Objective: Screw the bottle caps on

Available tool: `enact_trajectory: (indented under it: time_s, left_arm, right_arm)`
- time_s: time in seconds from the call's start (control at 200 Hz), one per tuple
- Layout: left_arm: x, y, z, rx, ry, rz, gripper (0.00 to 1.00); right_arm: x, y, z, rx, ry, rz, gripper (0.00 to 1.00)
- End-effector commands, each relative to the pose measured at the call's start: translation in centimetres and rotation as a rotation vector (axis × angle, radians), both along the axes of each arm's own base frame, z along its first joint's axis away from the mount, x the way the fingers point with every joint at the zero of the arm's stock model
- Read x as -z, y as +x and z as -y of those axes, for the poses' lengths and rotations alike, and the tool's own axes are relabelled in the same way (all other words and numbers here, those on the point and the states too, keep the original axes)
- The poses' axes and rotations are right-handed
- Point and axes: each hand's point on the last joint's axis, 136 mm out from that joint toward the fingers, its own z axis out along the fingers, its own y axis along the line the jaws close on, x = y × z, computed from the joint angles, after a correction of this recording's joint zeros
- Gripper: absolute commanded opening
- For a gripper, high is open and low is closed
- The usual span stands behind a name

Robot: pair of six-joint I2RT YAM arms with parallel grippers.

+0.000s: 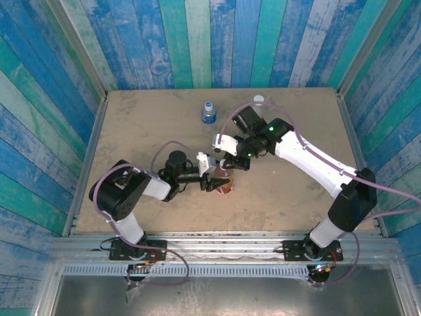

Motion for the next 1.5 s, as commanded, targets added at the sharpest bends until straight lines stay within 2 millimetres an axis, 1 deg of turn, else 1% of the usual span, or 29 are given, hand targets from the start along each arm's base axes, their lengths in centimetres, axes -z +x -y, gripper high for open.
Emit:
enact_trajectory:
  time_s: [0.0,0.09,0.27,0.335,0.506,0.571,0.716,0.821,0.926,1.006,1.146,1.252,1.367,1.432,1.492]
  left_arm:
    - [2.7,-0.8,-0.3,0.003,0.068,-0.101,0.7]
    - [2.6,-0.8,-0.3,0.004,0.066,-0.099,0.7]
    - [2.6,-0.8,-0.2,0.005,0.065,-0.099,0.7]
    - [2.6,-0.7,-0.3,0.001,0.066,-0.099,0.7]
    - [2.5,-0.5,-0.3,-0.014,0.061,-0.096,0.69]
    - [2.5,-0.5,-0.3,-0.018,0.061,-0.098,0.69]
    - [2.3,-0.5,-0.3,-0.015,0.056,-0.096,0.69]
    - [2.3,-0.5,-0.3,-0.013,0.053,-0.096,0.69]
    - [2.3,-0.5,-0.3,-0.011,0.054,-0.096,0.68]
    - [2.2,-0.6,-0.2,-0.007,0.052,-0.096,0.69]
    - [2.1,-0.7,-0.3,-0.008,0.052,-0.092,0.69]
    - [2.2,-0.6,-0.3,-0.011,0.056,-0.092,0.68]
    - [2.2,-0.6,-0.3,-0.01,0.057,-0.091,0.68]
    - [2.2,-0.6,-0.3,-0.009,0.056,-0.091,0.69]
    - [2.2,-0.6,-0.3,-0.008,0.056,-0.093,0.69]
  right_arm:
    - [1.7,-0.8,0.8,0.05,-0.082,-0.058,0.28]
    - [2.4,-0.9,1.0,0.084,-0.099,-0.085,0.28]
    - [2.8,-0.6,1.5,0.188,-0.121,-0.111,0.26]
    - [3.2,-0.9,1.7,0.227,-0.132,-0.127,0.25]
    - [4.4,-1.1,2.5,0.408,-0.185,-0.111,0.24]
    - [4.8,-1.7,2.6,0.477,-0.191,-0.126,0.24]
    - [5.4,-2.3,3.5,0.686,-0.202,-0.149,0.21]
    - [5.8,-2.7,3.5,0.793,-0.214,-0.149,0.19]
    - [6.3,-3.4,2.7,0.819,-0.241,-0.161,0.19]
    - [6.6,-3.2,2.7,0.814,-0.278,-0.15,0.2]
    - [5.8,-2.7,2.3,0.794,-0.287,-0.125,0.21]
    - [4.9,-2.4,2.1,0.785,-0.282,-0.122,0.25]
    - [3.9,-2.2,1.9,0.772,-0.255,-0.106,0.34]
    - [2.8,-2.1,1.7,0.752,-0.225,-0.09,0.4]
    - [1.8,-2.2,1.5,0.695,-0.192,-0.061,0.45]
